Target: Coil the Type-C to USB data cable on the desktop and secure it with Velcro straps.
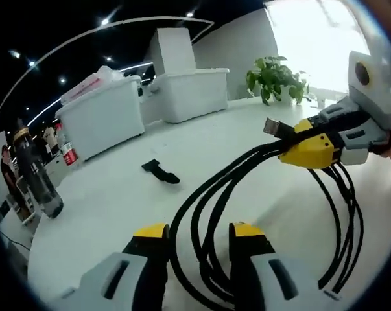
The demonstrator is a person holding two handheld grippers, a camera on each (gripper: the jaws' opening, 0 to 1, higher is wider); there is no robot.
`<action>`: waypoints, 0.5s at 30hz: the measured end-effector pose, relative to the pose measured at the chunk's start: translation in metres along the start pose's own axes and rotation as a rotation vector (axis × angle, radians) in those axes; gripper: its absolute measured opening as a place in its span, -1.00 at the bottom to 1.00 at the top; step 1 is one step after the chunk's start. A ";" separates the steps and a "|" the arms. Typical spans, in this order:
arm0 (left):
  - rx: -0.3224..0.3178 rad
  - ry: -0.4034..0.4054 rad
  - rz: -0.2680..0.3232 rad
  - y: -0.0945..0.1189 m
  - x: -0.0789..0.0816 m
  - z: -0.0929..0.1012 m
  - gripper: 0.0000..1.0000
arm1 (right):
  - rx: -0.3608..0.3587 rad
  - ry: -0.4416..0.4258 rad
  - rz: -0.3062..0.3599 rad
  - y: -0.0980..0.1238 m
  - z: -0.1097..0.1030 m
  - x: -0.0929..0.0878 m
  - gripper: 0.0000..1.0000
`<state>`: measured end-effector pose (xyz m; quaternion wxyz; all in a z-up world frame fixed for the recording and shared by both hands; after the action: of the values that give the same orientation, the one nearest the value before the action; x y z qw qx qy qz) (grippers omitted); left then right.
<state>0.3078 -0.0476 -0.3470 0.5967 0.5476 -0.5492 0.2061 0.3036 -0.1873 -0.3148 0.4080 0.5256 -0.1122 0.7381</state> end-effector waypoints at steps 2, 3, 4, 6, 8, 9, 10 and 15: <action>0.001 -0.005 0.037 0.001 0.008 -0.001 -0.21 | 0.018 0.059 0.001 -0.001 -0.001 0.002 -0.91; -0.003 -0.014 0.047 0.002 0.011 -0.002 -0.20 | 0.019 0.075 -0.003 -0.002 0.000 0.003 -0.91; 0.002 -0.024 0.055 0.003 0.013 -0.002 -0.17 | 0.023 0.088 -0.002 -0.003 0.001 0.005 -0.91; -0.002 -0.104 0.054 0.001 0.016 -0.001 -0.17 | 0.035 0.113 -0.003 -0.005 0.002 0.009 -0.91; -0.017 -0.171 0.041 -0.001 0.016 0.003 -0.17 | 0.073 0.215 -0.016 -0.008 -0.001 0.014 -0.91; -0.033 -0.201 0.036 -0.003 0.017 0.007 -0.17 | 0.084 0.252 -0.019 -0.009 -0.003 0.017 -0.91; -0.044 -0.223 0.043 -0.005 0.019 0.009 -0.17 | 0.101 0.276 -0.017 -0.010 -0.005 0.019 -0.91; -0.155 -0.102 0.033 -0.010 0.019 0.023 -0.68 | 0.170 0.386 -0.010 -0.016 -0.014 0.028 -0.91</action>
<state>0.3122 -0.0781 -0.3394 0.6052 0.5004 -0.6021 0.1444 0.3025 -0.1552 -0.3002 0.3795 0.4077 0.0333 0.8298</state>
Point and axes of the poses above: the point that each gripper's makers call its tool centre point, and the gripper's own axes: y roughly backward along the fingers, z roughly to its right, x roughly out of its top, the point moved 5 cm from there along y, roughly backward along the fingers, and after that the axes turned 2 degrees about y, right-handed, at the moved point
